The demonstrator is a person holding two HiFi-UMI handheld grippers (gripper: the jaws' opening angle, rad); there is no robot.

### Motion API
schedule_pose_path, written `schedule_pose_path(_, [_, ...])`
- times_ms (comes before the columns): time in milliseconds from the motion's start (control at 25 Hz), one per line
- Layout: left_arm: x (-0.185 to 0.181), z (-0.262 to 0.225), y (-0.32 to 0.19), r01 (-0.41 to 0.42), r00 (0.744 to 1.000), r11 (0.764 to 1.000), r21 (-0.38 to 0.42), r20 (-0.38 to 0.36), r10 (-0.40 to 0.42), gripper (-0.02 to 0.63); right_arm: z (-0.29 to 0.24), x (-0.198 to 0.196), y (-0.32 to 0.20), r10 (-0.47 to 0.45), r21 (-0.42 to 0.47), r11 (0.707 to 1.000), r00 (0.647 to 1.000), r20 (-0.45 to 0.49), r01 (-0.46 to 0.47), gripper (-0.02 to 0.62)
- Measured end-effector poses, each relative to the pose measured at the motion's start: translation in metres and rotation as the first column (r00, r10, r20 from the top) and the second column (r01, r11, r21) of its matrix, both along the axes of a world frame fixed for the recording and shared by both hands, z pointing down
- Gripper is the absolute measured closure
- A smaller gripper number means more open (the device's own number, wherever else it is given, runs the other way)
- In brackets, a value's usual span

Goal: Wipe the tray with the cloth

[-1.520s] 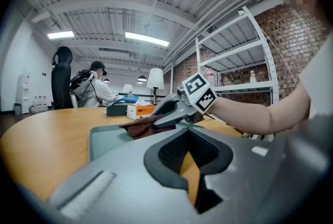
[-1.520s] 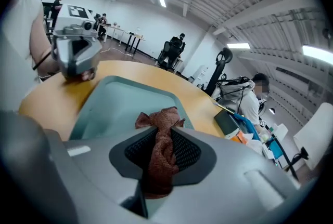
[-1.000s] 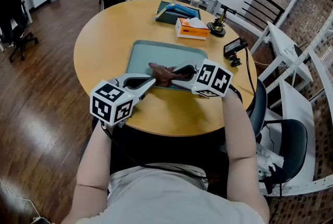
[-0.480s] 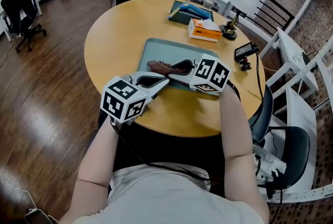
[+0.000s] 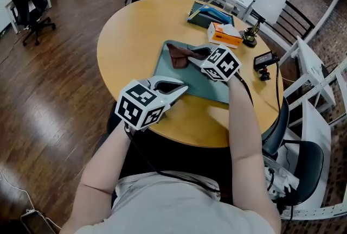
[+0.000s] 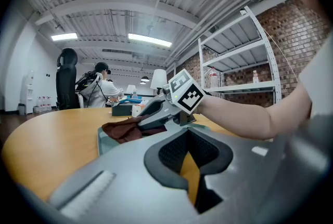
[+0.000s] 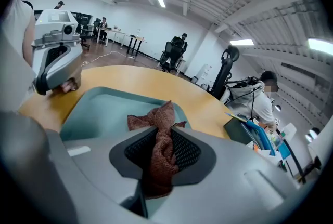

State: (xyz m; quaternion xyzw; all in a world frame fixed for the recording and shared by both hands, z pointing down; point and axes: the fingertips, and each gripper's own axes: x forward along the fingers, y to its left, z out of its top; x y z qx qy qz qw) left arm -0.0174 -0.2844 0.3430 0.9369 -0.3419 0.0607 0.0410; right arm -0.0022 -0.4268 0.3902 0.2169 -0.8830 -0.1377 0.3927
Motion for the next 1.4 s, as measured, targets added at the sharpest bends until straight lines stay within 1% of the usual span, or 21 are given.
schedule_pose_path(120, [0.000, 0.000, 0.001, 0.000, 1.000, 1.000, 0.001, 0.001, 0.000, 0.606, -0.002, 0.000, -0.012, 0.038, 0.004, 0.999, 0.999, 0.005, -0.038, 0.517])
schedule_pose_path(240, [-0.001, 0.000, 0.001, 0.002, 1.000, 1.000, 0.001, 0.000, -0.002, 0.606, 0.000, 0.013, -0.033, 0.140, 0.021, 0.990, 0.990, -0.002, -0.140, 0.518])
schedule_pose_path(320, [-0.001, 0.000, 0.001, 0.000, 1.000, 1.000, 0.000, 0.002, 0.000, 0.606, 0.005, 0.021, -0.044, 0.192, 0.037, 0.981, 0.981, -0.017, -0.191, 0.517])
schedule_pose_path(440, [0.000, -0.001, 0.004, -0.009, 1.000, 1.000, 0.001, 0.002, 0.009, 0.606, 0.008, 0.015, -0.045, 0.196, 0.048, 0.980, 0.980, -0.024, -0.195, 0.517])
schedule_pose_path(520, [-0.004, -0.001, 0.006, -0.006, 1.000, 1.000, 0.001, 0.000, 0.006, 0.606, 0.006, -0.006, -0.040, 0.153, 0.044, 0.987, 0.988, -0.006, -0.152, 0.517])
schedule_pose_path(600, [-0.008, 0.000, 0.006, 0.005, 1.000, 1.000, 0.001, -0.004, -0.005, 0.606, 0.004, -0.035, -0.031, 0.072, 0.018, 0.997, 0.997, 0.039, -0.073, 0.517])
schedule_pose_path(680, [-0.007, 0.000, 0.005, 0.006, 1.000, 1.000, 0.002, -0.010, -0.006, 0.606, 0.000, -0.055, -0.022, 0.001, -0.022, 1.000, 0.995, 0.101, 0.001, 0.515])
schedule_pose_path(720, [-0.005, 0.000, 0.004, 0.004, 1.000, 1.000, 0.002, -0.011, -0.004, 0.606, 0.000, -0.060, -0.019, -0.012, -0.032, 0.999, 0.994, 0.111, 0.016, 0.515])
schedule_pose_path(760, [-0.004, 0.000, 0.003, 0.001, 1.000, 1.000, 0.003, -0.012, -0.001, 0.606, 0.001, -0.060, -0.018, -0.016, -0.032, 0.999, 0.995, 0.096, 0.019, 0.515])
schedule_pose_path(840, [-0.003, -0.001, 0.003, -0.001, 1.000, 1.000, 0.005, -0.012, 0.001, 0.606, 0.009, -0.059, -0.013, -0.026, -0.024, 0.999, 0.999, 0.027, 0.027, 0.516])
schedule_pose_path(880, [-0.003, -0.001, 0.003, -0.001, 1.000, 1.000, 0.005, -0.012, 0.001, 0.606, 0.011, -0.059, -0.006, -0.042, -0.029, 0.999, 0.999, 0.004, 0.042, 0.516])
schedule_pose_path(960, [-0.003, -0.001, 0.004, 0.000, 1.000, 1.000, 0.005, -0.011, 0.000, 0.606, 0.012, -0.062, 0.015, -0.100, -0.053, 0.994, 0.995, -0.008, 0.100, 0.517])
schedule_pose_path(1040, [-0.004, -0.001, 0.003, 0.000, 1.000, 1.000, 0.007, -0.011, 0.000, 0.606, 0.009, -0.069, 0.044, -0.187, -0.097, 0.978, 0.982, 0.006, 0.187, 0.516])
schedule_pose_path(1080, [-0.003, -0.002, 0.003, -0.004, 1.000, 1.000, 0.008, -0.012, 0.004, 0.606, 0.007, -0.073, 0.060, -0.238, -0.130, 0.962, 0.971, 0.022, 0.239, 0.517])
schedule_pose_path(1160, [0.000, -0.001, 0.006, -0.033, 0.999, 0.999, 0.009, -0.013, 0.033, 0.606, 0.004, -0.081, 0.092, -0.338, -0.206, 0.915, 0.938, 0.076, 0.347, 0.516])
schedule_pose_path(1200, [0.003, -0.001, 0.010, -0.056, 0.998, 0.998, 0.010, -0.013, 0.056, 0.606, 0.003, -0.084, 0.104, -0.375, -0.237, 0.890, 0.921, 0.105, 0.389, 0.515])
schedule_pose_path(1240, [0.005, 0.000, 0.012, -0.076, 0.997, 0.997, 0.010, -0.013, 0.076, 0.606, 0.002, -0.085, 0.113, -0.396, -0.257, 0.873, 0.910, 0.126, 0.415, 0.516])
schedule_pose_path(1280, [0.007, 0.000, 0.014, -0.087, 0.996, 0.996, 0.010, -0.013, 0.087, 0.606, 0.002, -0.085, 0.117, -0.402, -0.267, 0.865, 0.906, 0.134, 0.424, 0.516])
schedule_pose_path(1320, [0.008, 0.000, 0.015, -0.091, 0.996, 0.996, 0.010, -0.013, 0.091, 0.606, 0.003, -0.082, 0.118, -0.399, -0.271, 0.866, 0.908, 0.130, 0.420, 0.517])
schedule_pose_path(1400, [0.009, 0.000, 0.016, -0.090, 0.996, 0.996, 0.008, -0.013, 0.090, 0.606, 0.007, -0.074, 0.118, -0.384, -0.268, 0.878, 0.917, 0.102, 0.398, 0.516])
